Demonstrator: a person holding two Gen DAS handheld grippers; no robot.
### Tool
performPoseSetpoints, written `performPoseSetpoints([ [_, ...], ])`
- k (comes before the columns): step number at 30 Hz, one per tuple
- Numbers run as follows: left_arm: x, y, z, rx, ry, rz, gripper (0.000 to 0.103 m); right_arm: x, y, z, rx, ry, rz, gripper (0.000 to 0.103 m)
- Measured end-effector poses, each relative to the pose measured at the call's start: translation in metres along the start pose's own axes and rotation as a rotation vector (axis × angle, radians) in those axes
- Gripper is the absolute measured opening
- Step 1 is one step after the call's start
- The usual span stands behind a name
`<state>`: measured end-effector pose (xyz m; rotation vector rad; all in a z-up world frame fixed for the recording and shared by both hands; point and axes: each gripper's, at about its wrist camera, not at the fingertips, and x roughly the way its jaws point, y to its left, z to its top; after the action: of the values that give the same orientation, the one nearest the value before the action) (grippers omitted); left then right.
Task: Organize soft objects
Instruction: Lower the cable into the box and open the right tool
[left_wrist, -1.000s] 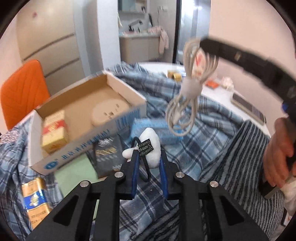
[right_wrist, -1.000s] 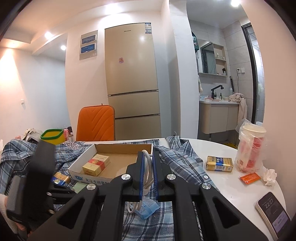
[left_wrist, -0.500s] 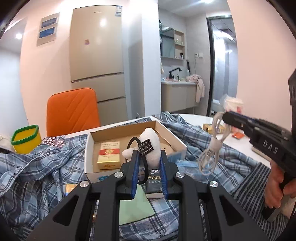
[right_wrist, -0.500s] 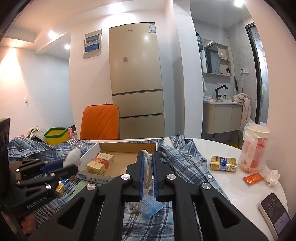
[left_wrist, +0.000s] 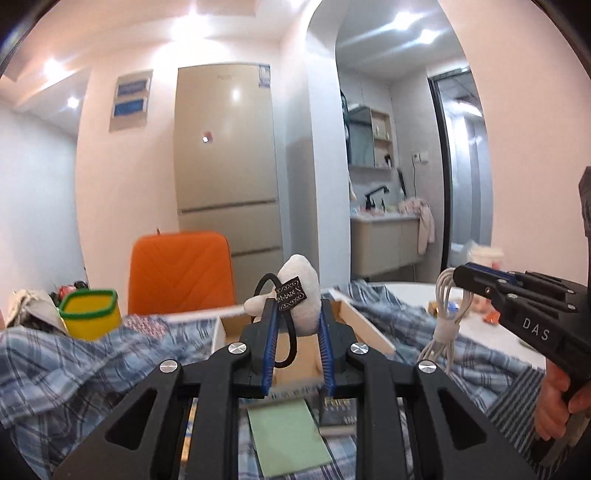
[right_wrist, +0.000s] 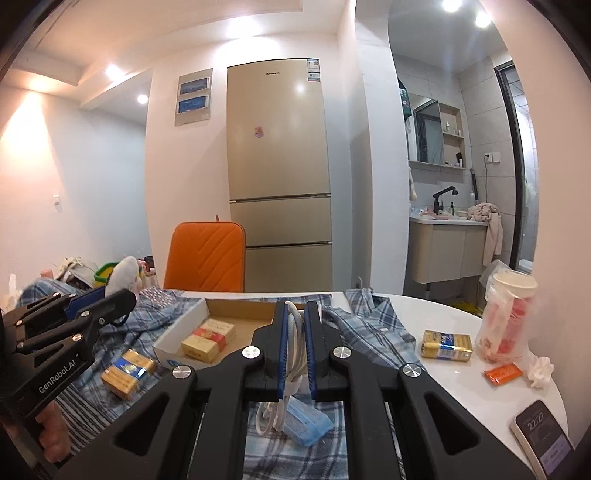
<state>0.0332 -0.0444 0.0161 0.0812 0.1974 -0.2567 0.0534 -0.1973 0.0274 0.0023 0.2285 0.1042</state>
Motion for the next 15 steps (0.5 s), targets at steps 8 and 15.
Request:
performPoseSetpoints([
  [8,0.031,0.019,0.024,-0.016,-0.057,0.083,0.019,0.028,0.021,0.049,-0.038,-0.045,0.006,0.010],
  [15,0.074,0.038,0.015,-0.041,0.001,0.101,0.019,0.088,0.037,0.053,-0.014,0.037,0.018,0.010],
])
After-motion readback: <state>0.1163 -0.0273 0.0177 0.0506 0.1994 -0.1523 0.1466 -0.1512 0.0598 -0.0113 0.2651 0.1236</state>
